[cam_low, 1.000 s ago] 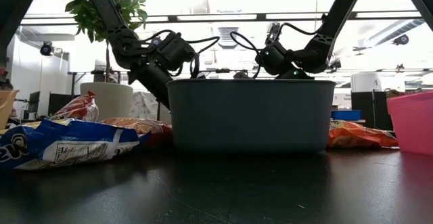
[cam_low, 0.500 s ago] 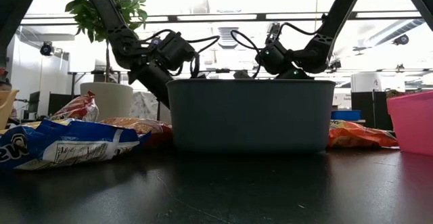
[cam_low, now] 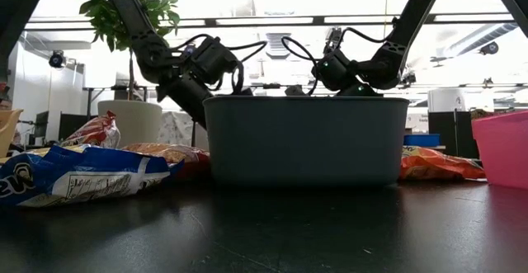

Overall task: Sort Maruchan noodles
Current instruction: Put the top left orange noodle pack into the red bin

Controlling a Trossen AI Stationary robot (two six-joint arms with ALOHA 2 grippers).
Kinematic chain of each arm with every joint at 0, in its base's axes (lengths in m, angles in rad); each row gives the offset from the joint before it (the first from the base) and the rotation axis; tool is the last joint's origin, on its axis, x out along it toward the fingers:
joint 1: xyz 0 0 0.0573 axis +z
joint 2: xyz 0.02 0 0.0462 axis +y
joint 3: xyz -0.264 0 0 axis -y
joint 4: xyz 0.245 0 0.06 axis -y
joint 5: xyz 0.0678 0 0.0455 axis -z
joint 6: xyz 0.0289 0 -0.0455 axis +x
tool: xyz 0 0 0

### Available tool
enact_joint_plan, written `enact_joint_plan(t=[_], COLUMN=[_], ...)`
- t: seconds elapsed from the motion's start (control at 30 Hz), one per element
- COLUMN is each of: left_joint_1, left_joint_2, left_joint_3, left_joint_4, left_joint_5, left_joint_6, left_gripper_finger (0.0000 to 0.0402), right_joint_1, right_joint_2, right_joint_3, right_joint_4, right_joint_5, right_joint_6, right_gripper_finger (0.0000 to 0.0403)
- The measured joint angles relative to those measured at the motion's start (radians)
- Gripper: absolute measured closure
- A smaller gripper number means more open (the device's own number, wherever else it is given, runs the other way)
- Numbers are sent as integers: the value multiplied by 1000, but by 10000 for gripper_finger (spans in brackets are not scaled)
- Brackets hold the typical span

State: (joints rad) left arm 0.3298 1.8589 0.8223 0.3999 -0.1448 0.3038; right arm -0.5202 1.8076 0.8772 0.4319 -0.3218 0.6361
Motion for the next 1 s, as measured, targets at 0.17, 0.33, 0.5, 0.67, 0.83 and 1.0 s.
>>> enact_joint_plan(t=[0.17,0.33,0.5,0.67,0.83,1.0], left_joint_1=[0,0,0,-2,-4,-20], left_joint_2=[-31,-79,-150,-210,-278,-356], left_joint_3=[0,0,2,2,2,1], left_joint_4=[-8,-35,-65,-82,-113,-133], left_joint_5=[0,-1,-1,-2,-2,-2], left_joint_6=[1,23,27,27,27,24], left_gripper_finger=[341,301,282,280,281,281], right_joint_1=[-7,-10,-10,-10,-10,-10], right_joint_2=[-8,-37,-97,-176,-279,-414], right_joint_3=[0,0,-1,-1,-1,-1], right_joint_4=[-1,-7,-51,-107,-195,-311], right_joint_5=[0,0,-1,0,2,7], right_joint_6=[-1,-18,-52,-81,-113,-147], right_gripper_finger=[291,291,291,292,292,292])
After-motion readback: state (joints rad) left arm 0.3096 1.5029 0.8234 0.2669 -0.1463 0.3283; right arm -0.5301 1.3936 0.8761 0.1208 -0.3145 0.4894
